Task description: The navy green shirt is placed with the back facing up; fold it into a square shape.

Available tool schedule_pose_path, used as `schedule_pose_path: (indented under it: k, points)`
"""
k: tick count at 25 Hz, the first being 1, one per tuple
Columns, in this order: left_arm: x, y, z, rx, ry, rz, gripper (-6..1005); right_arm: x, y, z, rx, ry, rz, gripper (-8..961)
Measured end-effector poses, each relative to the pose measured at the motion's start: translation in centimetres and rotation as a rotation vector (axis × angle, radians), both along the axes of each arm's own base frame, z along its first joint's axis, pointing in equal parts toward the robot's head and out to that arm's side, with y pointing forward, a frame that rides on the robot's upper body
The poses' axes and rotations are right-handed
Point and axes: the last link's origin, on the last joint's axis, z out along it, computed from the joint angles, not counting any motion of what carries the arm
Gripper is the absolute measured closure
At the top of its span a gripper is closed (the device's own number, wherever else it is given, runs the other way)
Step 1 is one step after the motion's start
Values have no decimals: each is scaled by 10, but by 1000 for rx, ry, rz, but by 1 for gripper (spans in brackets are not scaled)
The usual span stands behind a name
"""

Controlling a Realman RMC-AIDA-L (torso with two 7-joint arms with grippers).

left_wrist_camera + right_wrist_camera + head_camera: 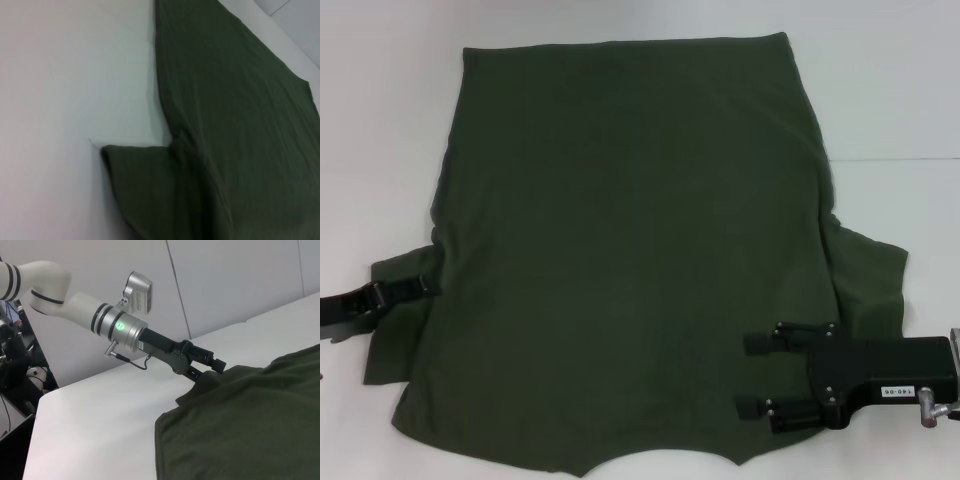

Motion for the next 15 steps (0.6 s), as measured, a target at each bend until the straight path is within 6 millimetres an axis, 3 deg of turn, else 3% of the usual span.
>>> schedule_pose_path:
  k: [15]
  points:
    - [4,2,1,-14,5,-21,199,1,1,0,5,-4,-6,41]
